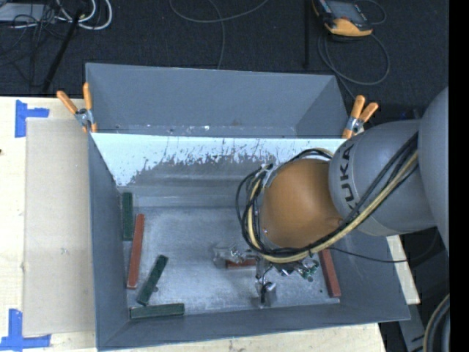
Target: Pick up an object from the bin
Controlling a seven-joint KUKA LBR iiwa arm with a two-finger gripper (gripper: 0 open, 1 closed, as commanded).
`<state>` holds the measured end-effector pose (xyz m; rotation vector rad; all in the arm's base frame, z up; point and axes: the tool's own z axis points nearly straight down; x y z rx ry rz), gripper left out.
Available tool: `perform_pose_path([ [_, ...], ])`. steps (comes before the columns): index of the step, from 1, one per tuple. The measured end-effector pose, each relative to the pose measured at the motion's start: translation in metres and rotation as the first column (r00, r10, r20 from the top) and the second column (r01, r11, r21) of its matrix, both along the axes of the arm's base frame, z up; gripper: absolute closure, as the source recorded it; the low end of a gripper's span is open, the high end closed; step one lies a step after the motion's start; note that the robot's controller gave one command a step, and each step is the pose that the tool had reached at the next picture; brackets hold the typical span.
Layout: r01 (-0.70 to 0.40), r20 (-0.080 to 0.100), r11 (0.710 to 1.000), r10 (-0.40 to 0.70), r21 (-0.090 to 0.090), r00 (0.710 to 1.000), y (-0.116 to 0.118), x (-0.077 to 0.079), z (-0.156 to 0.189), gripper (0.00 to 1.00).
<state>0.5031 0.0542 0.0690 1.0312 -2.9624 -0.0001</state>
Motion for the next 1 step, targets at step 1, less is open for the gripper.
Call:
perform_pose_path([
  [1,0.098,0.014,0.995,-0.098,0.003,0.995,-0.0286,0.0621,0.0611,0.00],
])
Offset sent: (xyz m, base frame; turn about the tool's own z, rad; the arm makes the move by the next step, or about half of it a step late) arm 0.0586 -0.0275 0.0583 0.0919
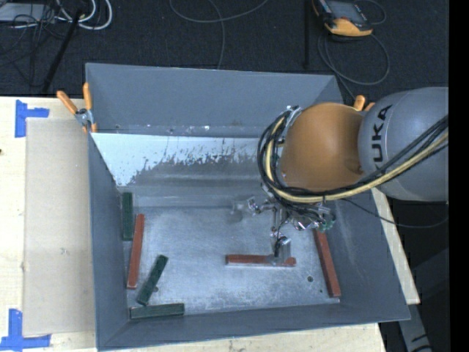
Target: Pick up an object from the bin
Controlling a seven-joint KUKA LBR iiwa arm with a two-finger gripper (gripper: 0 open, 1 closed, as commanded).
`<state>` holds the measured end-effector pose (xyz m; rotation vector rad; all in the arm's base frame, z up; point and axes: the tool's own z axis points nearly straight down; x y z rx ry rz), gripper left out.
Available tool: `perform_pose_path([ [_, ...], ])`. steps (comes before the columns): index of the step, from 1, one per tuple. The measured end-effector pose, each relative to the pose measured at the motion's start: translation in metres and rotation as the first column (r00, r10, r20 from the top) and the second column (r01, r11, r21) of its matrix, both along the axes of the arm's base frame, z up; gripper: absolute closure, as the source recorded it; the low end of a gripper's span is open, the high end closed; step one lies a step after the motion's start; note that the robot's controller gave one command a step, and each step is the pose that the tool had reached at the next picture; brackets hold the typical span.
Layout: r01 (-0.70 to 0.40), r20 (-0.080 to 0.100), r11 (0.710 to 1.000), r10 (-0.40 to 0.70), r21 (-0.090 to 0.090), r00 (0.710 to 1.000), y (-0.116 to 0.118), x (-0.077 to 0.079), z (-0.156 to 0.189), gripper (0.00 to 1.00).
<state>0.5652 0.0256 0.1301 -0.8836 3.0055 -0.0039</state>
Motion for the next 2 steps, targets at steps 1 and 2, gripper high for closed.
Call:
perform_pose_path([
  [1,0.052,-0.017,0.999,-0.052,0.000,0.999,-0.0125,-0.0206,-0.0644,0.00],
  [2,0.055,-0.011,0.999,-0.055,0.001,0.998,-0.0123,-0.0182,-0.0607,1.00],
])
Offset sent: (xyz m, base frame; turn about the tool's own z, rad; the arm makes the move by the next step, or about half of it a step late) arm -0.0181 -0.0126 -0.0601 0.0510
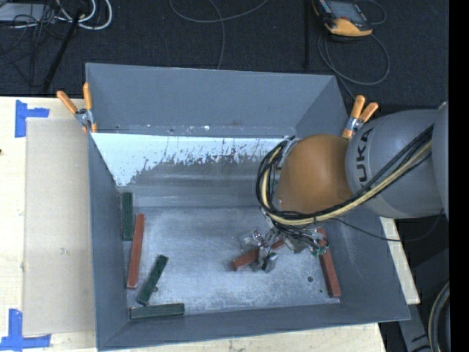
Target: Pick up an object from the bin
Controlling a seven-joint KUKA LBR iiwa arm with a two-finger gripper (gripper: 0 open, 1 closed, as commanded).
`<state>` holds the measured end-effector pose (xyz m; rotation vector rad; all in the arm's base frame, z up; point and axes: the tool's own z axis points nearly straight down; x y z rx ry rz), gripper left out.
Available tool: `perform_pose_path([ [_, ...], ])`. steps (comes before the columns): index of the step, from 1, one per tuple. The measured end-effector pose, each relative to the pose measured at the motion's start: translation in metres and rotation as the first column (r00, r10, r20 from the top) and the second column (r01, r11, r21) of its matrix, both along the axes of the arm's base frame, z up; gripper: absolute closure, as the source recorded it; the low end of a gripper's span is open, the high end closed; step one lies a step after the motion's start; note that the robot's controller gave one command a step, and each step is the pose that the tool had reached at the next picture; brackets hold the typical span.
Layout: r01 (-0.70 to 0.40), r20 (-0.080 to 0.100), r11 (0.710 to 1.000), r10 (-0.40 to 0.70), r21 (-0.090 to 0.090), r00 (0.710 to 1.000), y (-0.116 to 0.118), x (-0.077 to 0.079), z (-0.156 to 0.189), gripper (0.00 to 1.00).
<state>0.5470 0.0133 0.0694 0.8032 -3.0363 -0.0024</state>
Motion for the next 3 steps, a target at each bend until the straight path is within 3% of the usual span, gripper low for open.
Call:
perform_pose_path([
  [1,0.001,0.000,1.000,-0.001,0.000,1.000,-0.0002,-0.0001,-0.0001,0.00],
  [2,-0.070,0.002,0.998,0.070,0.000,0.998,0.0028,0.0066,0.0001,0.00],
  [3,-0.067,0.001,0.998,0.067,0.000,0.998,0.0023,0.0067,0.0002,1.00],
])
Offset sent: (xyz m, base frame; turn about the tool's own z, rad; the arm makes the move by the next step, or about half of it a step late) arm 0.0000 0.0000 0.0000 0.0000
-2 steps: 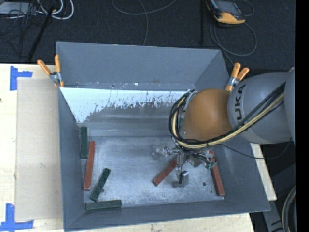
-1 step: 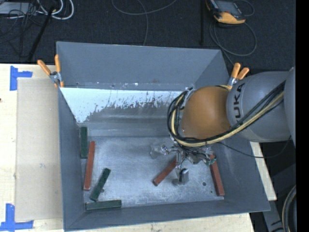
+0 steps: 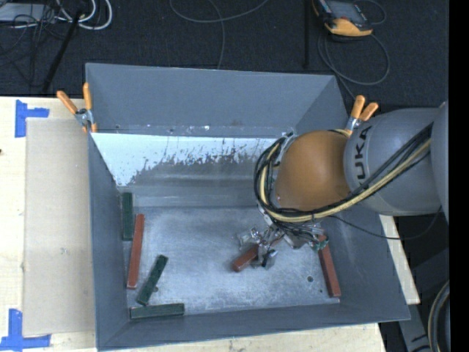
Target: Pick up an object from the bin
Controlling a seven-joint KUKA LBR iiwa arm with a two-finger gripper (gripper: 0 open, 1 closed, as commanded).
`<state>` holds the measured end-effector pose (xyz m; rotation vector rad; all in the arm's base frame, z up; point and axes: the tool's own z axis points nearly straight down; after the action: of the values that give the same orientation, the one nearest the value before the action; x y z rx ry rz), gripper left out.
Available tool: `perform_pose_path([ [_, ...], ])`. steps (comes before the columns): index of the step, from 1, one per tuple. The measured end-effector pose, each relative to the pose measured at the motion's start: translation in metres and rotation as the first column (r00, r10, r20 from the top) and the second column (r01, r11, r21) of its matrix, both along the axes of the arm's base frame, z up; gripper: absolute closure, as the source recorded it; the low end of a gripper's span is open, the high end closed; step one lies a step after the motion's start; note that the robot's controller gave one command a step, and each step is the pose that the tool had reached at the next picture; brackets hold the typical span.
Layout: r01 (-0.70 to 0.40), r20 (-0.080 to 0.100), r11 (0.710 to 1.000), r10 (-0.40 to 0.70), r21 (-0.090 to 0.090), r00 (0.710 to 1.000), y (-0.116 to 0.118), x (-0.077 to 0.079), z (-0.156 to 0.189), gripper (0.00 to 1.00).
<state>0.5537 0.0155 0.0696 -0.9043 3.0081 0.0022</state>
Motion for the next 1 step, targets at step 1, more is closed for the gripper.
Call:
perform_pose_path([
  [1,0.001,0.000,1.000,-0.001,0.000,1.000,-0.0003,-0.0001,-0.0001,0.00],
])
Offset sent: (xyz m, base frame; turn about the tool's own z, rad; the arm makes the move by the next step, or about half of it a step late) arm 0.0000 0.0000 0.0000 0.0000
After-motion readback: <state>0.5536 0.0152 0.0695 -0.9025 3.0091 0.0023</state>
